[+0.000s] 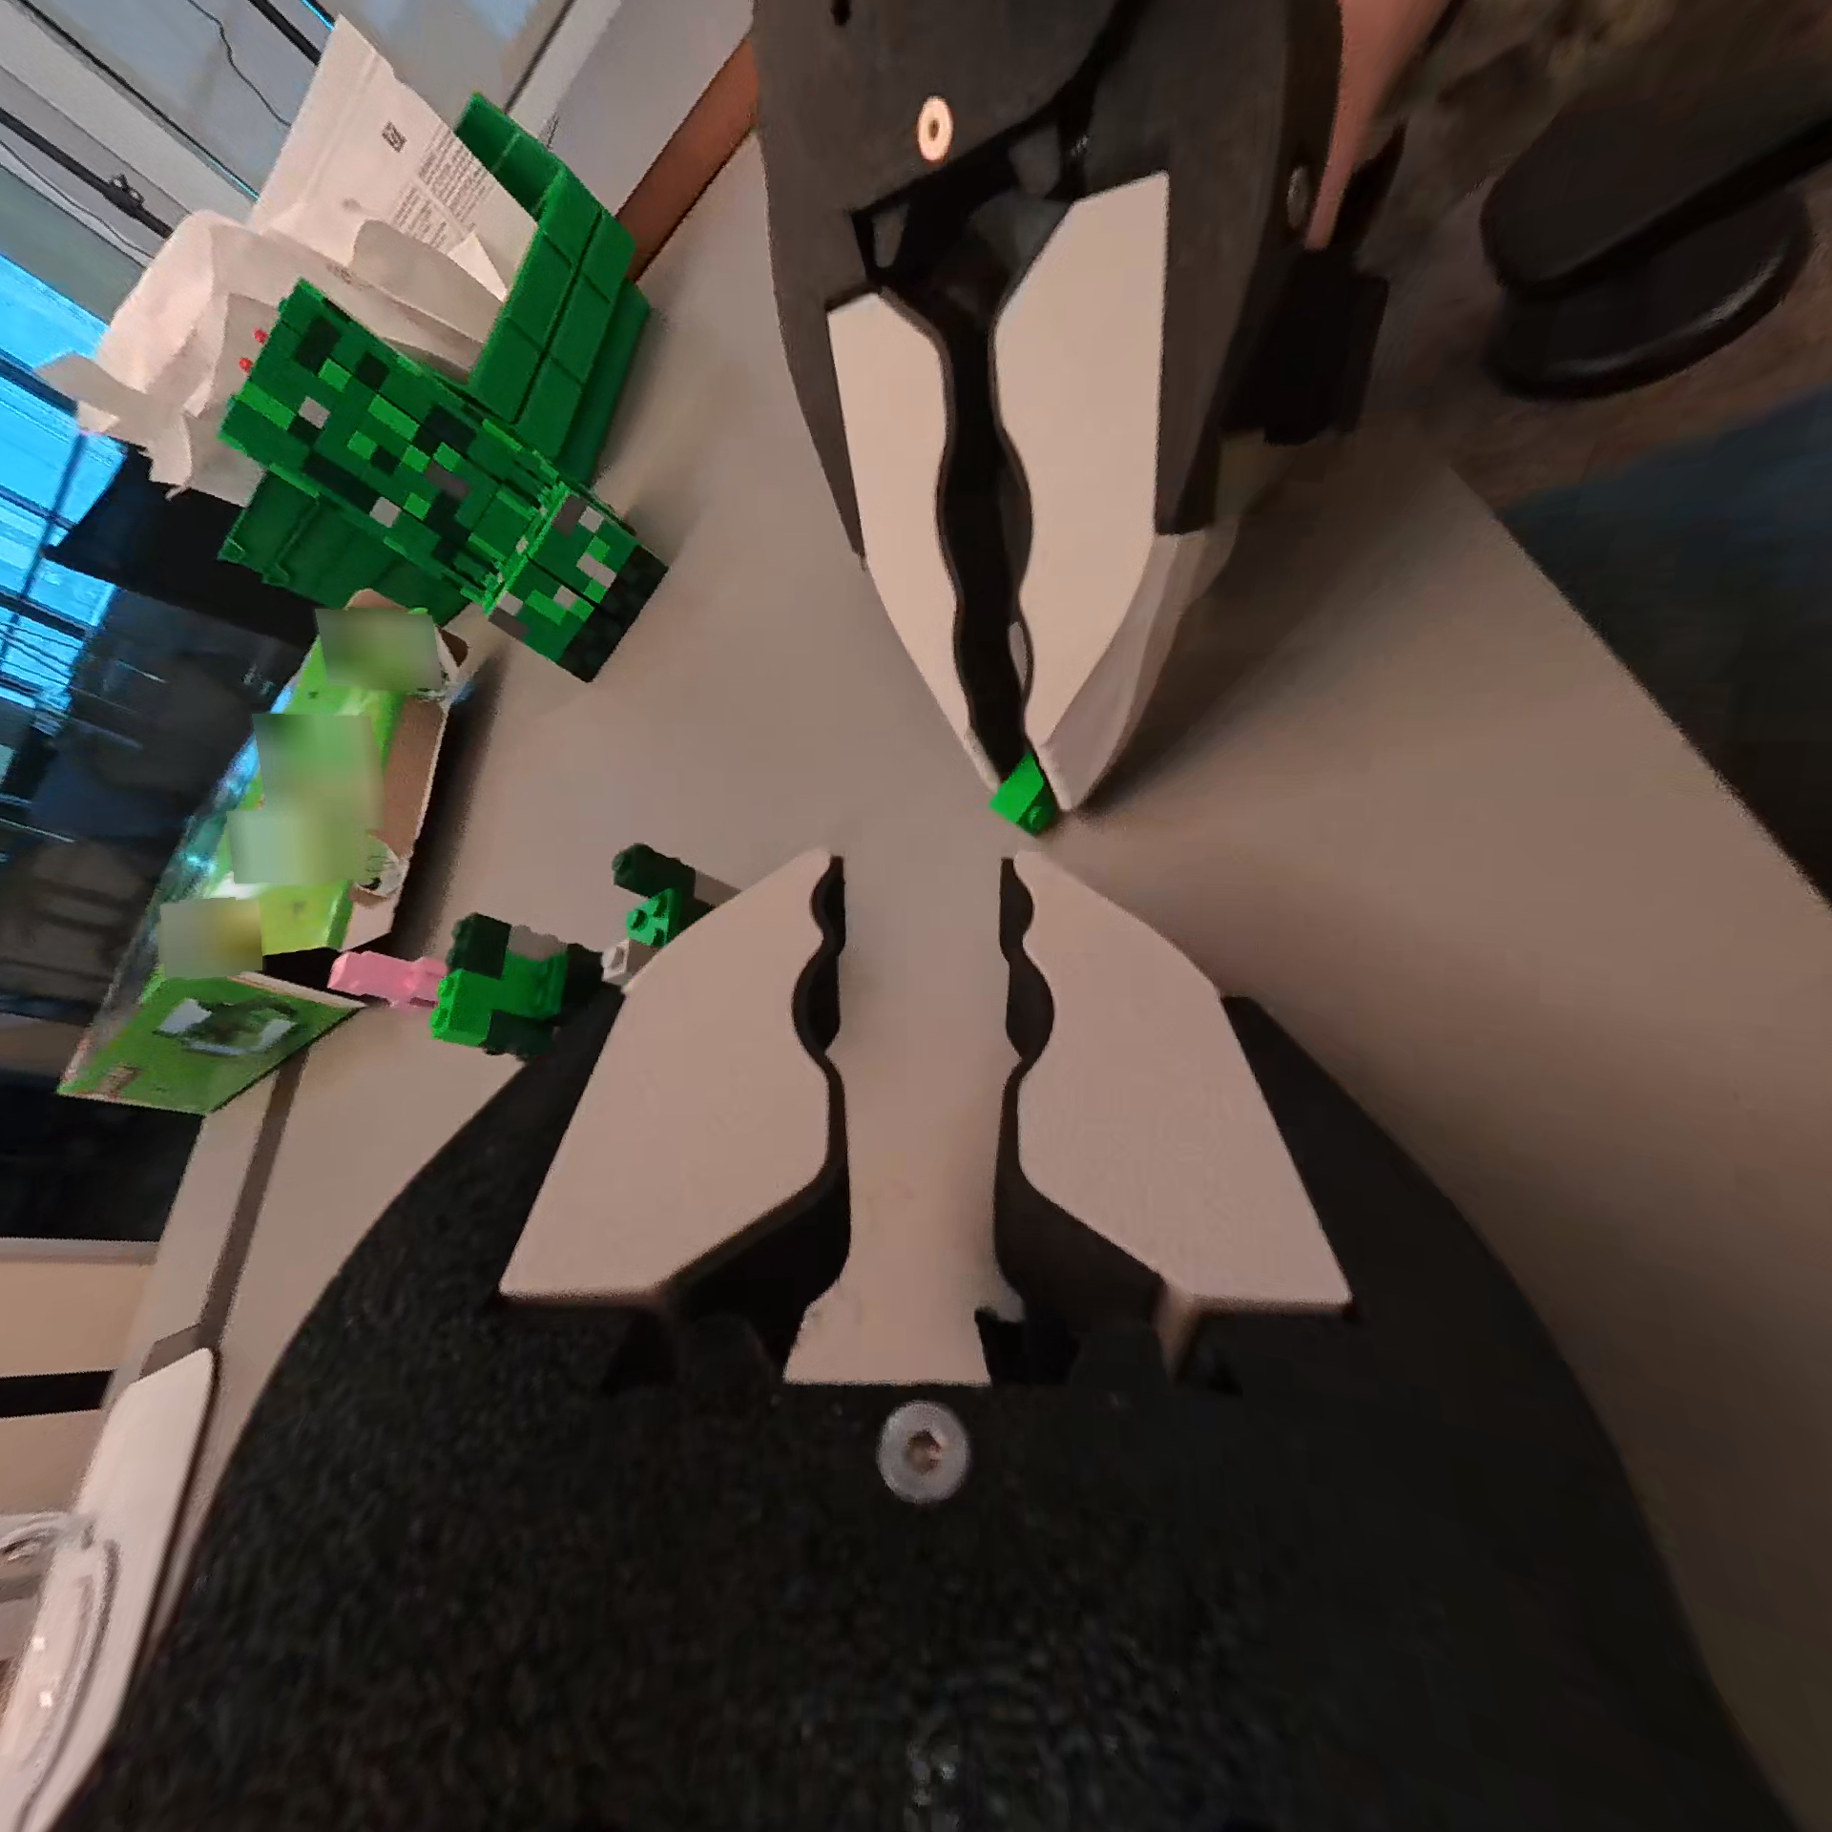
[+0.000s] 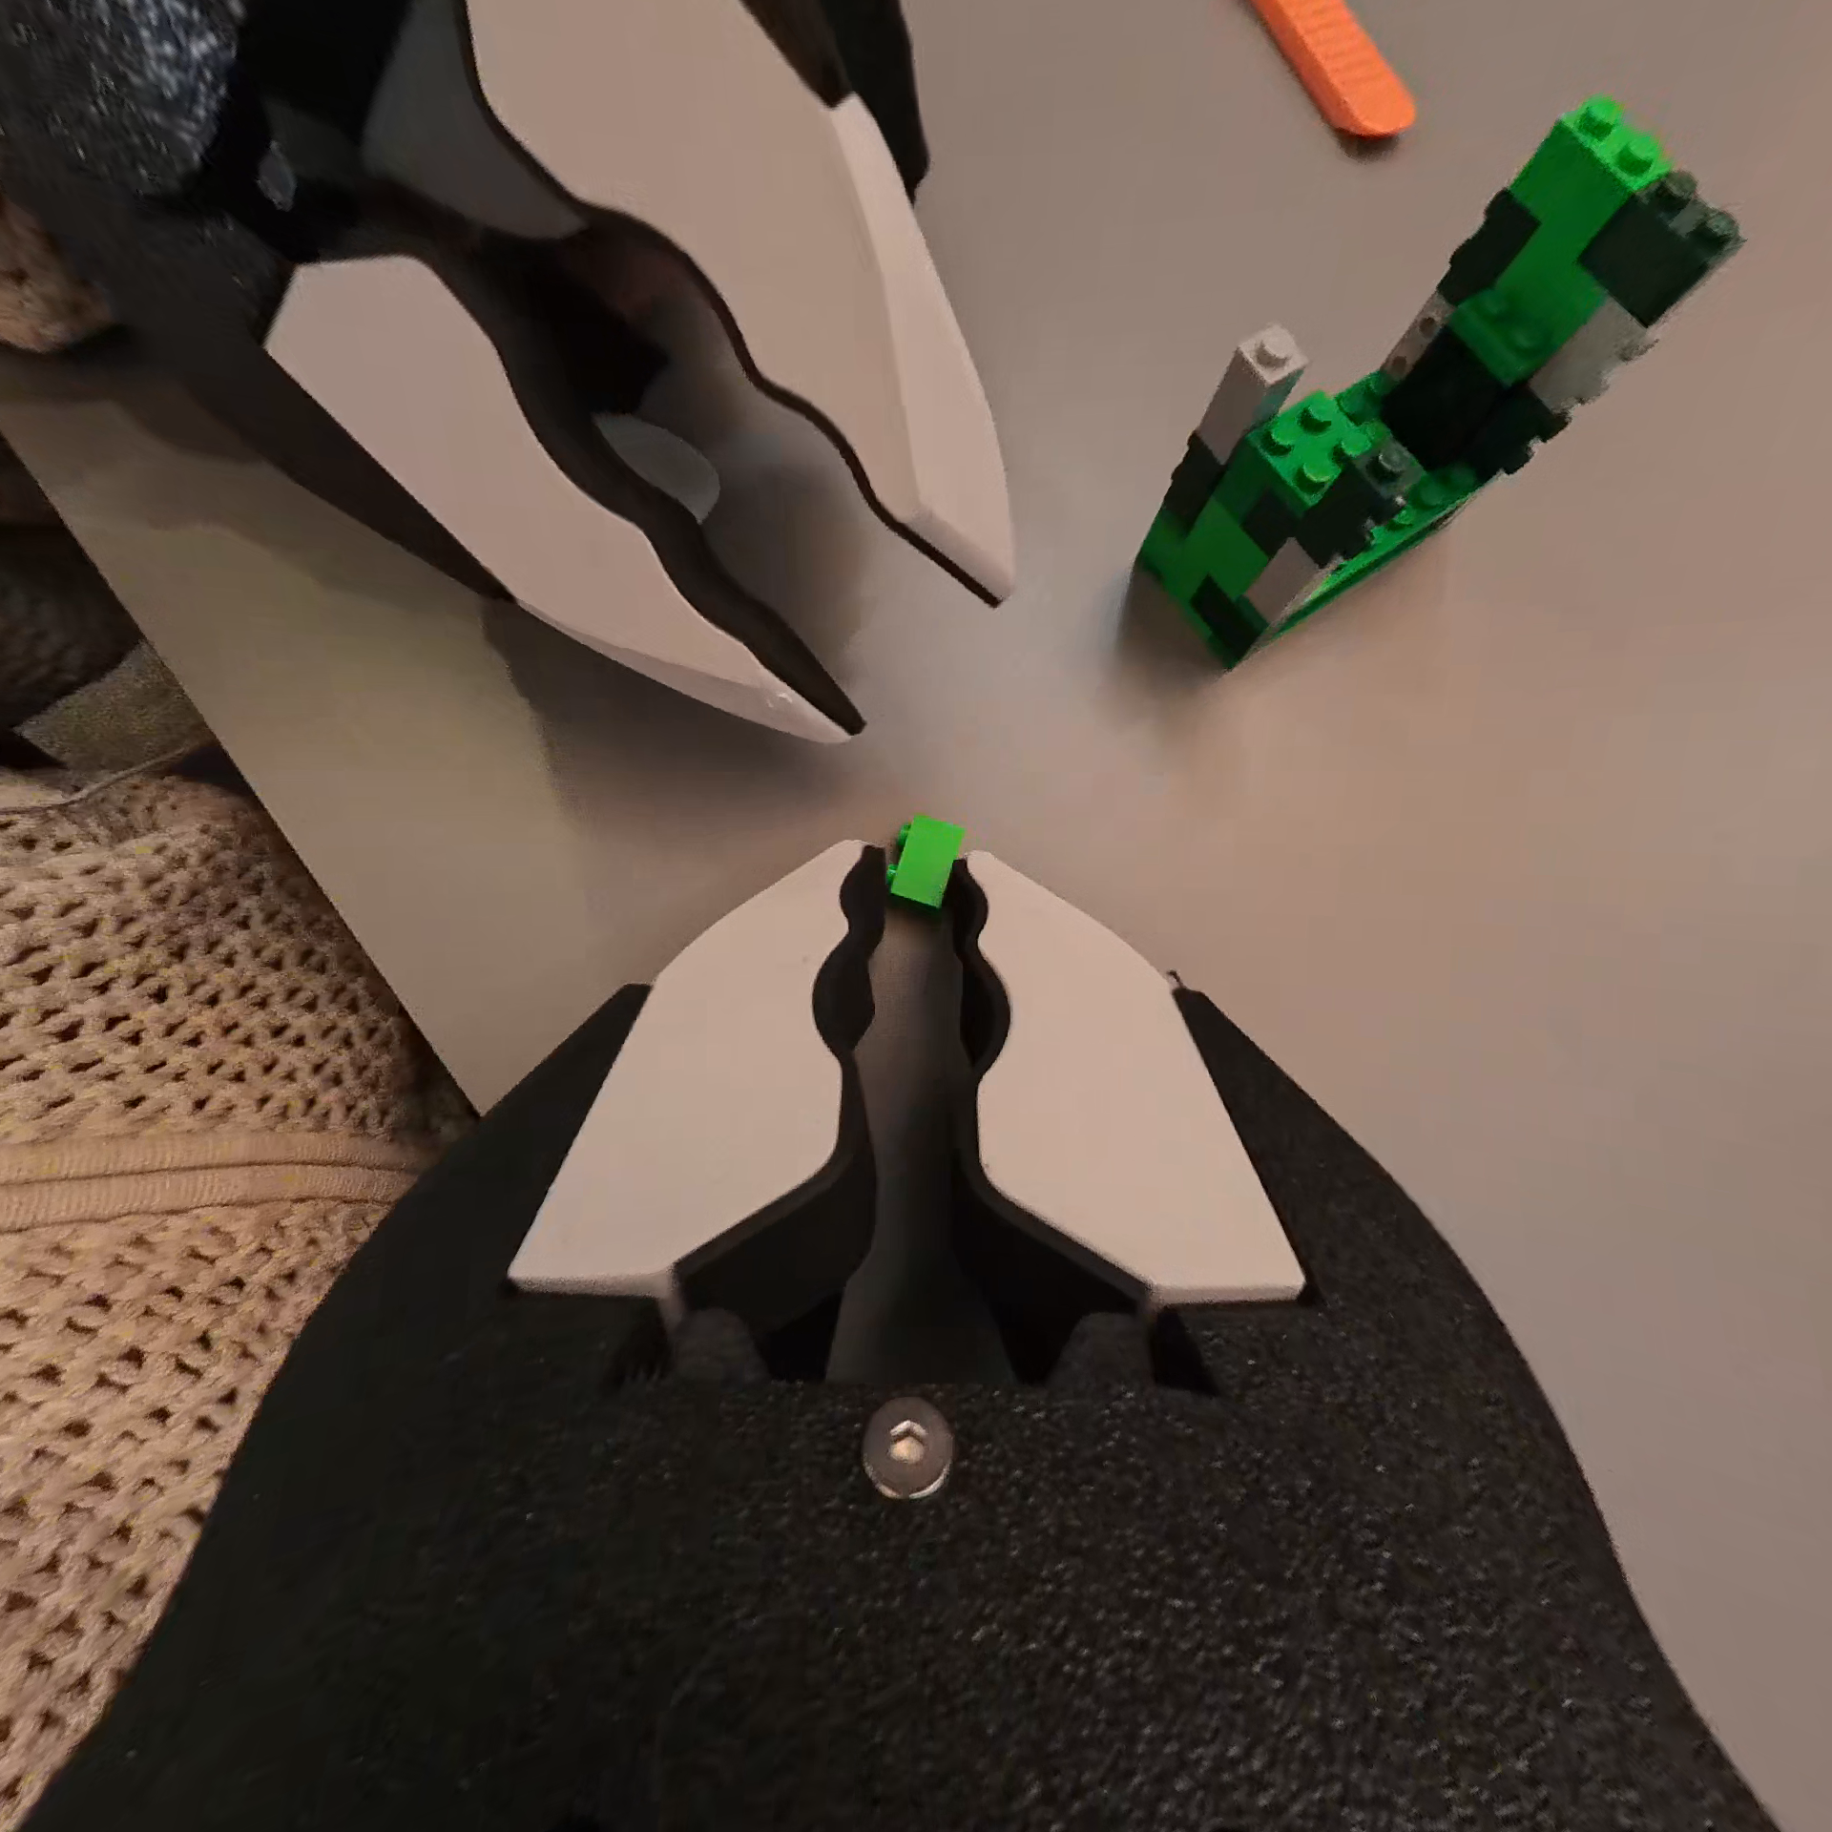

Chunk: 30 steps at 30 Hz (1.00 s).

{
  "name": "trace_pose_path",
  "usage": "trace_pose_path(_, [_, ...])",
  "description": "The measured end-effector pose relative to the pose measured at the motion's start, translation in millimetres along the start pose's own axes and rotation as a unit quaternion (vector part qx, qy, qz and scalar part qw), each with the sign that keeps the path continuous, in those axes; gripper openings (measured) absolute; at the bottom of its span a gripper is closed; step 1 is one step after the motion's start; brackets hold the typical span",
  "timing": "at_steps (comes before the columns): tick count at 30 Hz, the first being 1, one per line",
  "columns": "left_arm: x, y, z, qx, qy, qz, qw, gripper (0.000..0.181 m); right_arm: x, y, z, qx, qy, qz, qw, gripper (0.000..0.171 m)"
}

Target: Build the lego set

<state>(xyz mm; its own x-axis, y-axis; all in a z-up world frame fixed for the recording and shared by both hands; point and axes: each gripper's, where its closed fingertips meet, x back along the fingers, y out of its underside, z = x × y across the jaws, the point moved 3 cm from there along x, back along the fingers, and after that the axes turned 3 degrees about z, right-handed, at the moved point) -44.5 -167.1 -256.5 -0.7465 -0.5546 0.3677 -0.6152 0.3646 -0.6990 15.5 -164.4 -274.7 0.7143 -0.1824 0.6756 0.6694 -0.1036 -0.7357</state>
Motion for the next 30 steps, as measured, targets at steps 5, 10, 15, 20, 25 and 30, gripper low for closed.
trace_pose_path(5, [0.1,7.6,-1.1,-0.051,-0.022,-0.021,0.998,0.029,0.9,-2.0,13.3,-0.036,0.012,0.034,0.999,0.012])
trace_pose_path(10, [2.8,-0.6,-10.9,-0.074,-0.074,0.023,0.994,0.035,8.1,-13.5,28.8,-0.092,-0.046,0.103,0.989,0.012])
trace_pose_path(15, [-0.7,-2.8,-11.3,-0.14,-0.107,0.036,0.984,0.037,17.3,-22.9,31.8,-0.191,-0.229,0.154,0.942,0.012])
trace_pose_path(20, [-2.0,-13.3,-7.8,-0.152,-0.118,0.057,0.98,0.03,15.8,-25.9,22.5,-0.184,-0.283,0.143,0.93,0.012])
trace_pose_path(25, [-3.6,-17.5,-1.0,-0.198,-0.113,0.059,0.972,0.019,12.2,-27.2,13.9,-0.185,-0.33,0.119,0.918,0.012])
trace_pose_path(30, [-4.7,-12.3,10.0,-0.161,-0.039,0.036,0.986,0.007,5.9,-21.8,8.8,-0.183,-0.341,0.077,0.919,0.012])
